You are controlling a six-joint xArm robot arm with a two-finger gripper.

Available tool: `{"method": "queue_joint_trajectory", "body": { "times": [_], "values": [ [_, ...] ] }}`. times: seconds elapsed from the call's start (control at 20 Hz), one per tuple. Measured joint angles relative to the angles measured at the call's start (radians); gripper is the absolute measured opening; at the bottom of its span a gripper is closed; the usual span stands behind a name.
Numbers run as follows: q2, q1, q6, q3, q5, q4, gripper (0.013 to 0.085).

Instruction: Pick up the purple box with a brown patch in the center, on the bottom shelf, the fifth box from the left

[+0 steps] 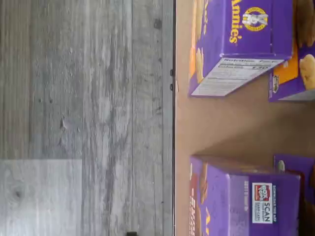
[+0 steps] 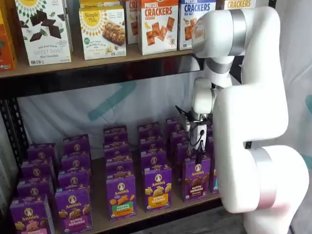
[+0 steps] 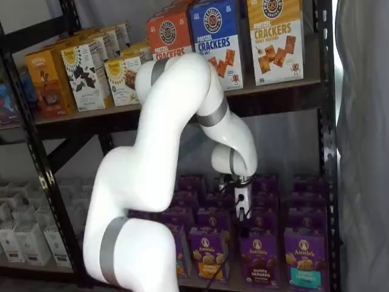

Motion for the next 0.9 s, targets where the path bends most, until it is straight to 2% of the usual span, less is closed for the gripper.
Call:
{"method": "queue_joint_trajectory", "body": {
  "times": [0.1, 0.4, 0.7, 0.9],
  "values": [
    [0.020, -0.009, -0.033, -0.030, 0.024, 0.029, 0.0850],
    [0.096, -0.043, -0.081, -0.119, 0.043, 0.047, 0.0850],
    [0.155, -0.053, -0.054, -0.179, 0.051, 0.003, 0.0850],
    [0.185, -0.052, -0.051, -0.201, 0.039, 0.000, 0.0850]
  ]
}}
